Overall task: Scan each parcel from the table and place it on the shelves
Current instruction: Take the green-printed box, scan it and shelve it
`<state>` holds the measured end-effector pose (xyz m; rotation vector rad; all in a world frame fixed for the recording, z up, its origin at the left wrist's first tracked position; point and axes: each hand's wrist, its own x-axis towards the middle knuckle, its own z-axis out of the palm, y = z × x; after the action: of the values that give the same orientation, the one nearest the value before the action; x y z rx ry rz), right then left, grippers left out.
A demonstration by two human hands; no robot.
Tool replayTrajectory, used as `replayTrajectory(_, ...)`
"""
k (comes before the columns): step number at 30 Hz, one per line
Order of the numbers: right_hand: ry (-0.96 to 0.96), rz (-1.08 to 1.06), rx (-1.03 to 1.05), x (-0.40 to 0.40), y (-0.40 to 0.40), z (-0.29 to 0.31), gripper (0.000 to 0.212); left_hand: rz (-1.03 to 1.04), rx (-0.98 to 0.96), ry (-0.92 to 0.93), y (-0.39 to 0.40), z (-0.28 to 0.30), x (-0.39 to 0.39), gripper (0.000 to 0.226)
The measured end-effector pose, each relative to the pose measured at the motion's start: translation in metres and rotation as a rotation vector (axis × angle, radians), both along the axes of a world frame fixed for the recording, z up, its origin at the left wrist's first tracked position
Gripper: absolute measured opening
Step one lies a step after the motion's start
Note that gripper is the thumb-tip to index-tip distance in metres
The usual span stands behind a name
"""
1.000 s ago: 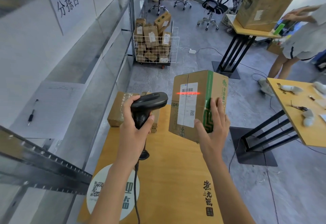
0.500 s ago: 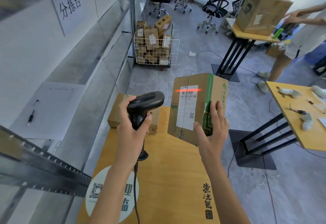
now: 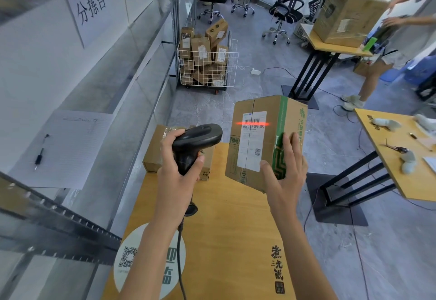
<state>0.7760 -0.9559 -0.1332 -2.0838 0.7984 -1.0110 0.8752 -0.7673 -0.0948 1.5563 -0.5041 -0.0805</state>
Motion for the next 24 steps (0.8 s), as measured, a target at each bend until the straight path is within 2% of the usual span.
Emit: replayTrajectory(24,0.01,-0.008,-0.009,0.0063,0.0033,0.0024,0.073,0.018,-0.01,0.012,-0.0011,-0.0022,0.0082,0.068)
